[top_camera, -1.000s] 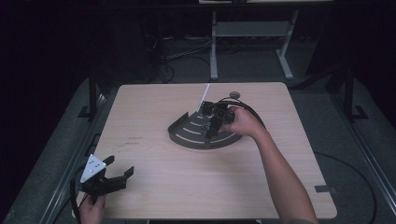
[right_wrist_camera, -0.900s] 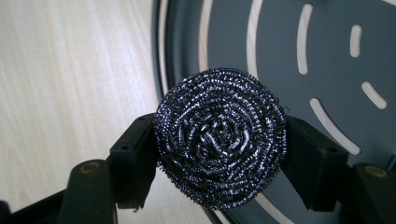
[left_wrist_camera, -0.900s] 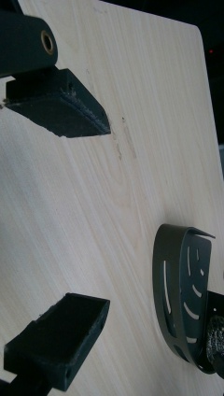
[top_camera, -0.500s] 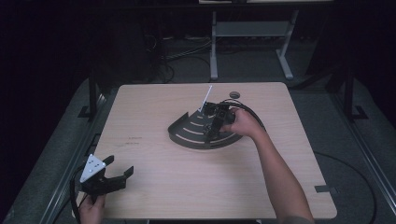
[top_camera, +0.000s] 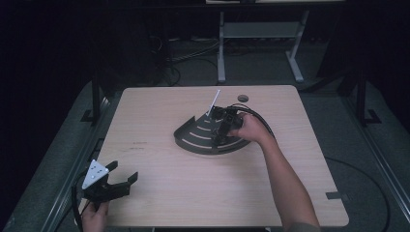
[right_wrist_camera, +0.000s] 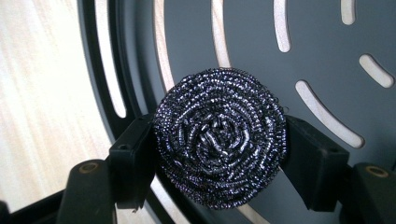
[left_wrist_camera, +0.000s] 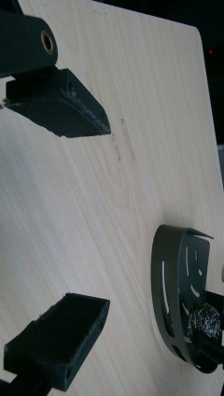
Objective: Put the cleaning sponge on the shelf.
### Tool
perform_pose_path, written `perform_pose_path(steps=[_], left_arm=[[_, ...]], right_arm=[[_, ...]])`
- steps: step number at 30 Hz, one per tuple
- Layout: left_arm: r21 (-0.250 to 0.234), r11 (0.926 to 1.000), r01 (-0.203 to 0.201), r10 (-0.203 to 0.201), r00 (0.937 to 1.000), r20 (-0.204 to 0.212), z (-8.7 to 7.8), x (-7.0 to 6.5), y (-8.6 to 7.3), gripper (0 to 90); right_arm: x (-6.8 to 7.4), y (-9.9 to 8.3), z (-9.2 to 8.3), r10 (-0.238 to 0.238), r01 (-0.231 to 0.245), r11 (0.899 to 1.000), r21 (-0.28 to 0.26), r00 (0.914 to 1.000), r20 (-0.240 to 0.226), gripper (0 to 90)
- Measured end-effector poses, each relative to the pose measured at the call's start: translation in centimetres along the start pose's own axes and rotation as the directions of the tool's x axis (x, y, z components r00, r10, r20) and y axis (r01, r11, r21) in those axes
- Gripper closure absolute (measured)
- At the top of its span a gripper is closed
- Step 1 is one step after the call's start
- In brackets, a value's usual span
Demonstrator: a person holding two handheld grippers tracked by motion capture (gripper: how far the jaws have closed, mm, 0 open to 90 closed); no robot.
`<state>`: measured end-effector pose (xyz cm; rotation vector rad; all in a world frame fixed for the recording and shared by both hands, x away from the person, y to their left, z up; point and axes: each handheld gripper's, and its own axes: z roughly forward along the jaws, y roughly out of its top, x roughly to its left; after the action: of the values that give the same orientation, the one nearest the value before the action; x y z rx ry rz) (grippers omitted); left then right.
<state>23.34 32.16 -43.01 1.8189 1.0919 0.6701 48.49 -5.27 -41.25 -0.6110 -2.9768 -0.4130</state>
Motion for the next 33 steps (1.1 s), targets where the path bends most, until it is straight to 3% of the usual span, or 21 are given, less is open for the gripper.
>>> perform_pose_path(steps=[13,33], left_arm=[[-0.008,0.9999,0.010,-0.010,0.9999,0.003,-0.1,0.1,0.0,13.3],[-0.008,0.9999,0.010,-0.010,0.9999,0.006,0.0,0.0,0.0,13.3]], right_arm=[[-0.2,0.5,1.4,0.001,-0.001,1.000,0.018,1.0000,0.007,30.7],[-0.5,0.3,1.7,0.024,-0.024,1.000,0.006,0.9996,-0.011,27.5]])
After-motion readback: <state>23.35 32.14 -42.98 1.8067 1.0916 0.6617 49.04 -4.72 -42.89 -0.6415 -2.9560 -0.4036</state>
